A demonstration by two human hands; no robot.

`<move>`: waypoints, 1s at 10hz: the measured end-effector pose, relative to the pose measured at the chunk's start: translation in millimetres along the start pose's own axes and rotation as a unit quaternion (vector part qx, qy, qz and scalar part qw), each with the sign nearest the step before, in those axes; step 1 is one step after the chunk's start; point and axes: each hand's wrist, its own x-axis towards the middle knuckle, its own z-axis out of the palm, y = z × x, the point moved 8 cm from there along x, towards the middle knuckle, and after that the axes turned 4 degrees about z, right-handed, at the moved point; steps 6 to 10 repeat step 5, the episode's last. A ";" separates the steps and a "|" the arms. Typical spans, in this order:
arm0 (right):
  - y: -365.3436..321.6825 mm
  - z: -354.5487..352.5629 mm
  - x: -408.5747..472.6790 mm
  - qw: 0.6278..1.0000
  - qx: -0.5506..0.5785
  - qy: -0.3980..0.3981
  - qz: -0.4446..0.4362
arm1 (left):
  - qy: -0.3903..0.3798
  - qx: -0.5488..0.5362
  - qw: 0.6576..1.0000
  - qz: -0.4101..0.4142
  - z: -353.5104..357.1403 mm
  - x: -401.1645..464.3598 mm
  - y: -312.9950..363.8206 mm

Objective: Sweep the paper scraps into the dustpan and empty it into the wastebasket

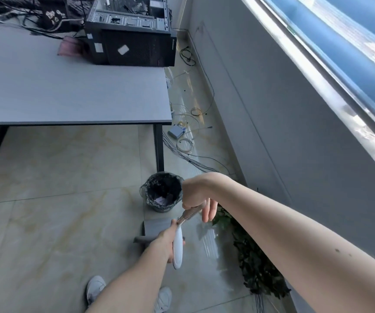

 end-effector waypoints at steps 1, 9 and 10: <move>-7.2 0.1 -7.1 1.000 0.009 0.012 -0.003 | -0.001 0.030 1.000 -0.004 -7.5 -12.7 4.4; -11.4 -28.6 -59.6 0.979 0.123 0.138 -0.090 | -0.038 0.099 0.994 0.031 -24.0 -94.8 51.7; -11.4 -28.6 -59.6 0.979 0.123 0.138 -0.090 | -0.038 0.099 0.994 0.031 -24.0 -94.8 51.7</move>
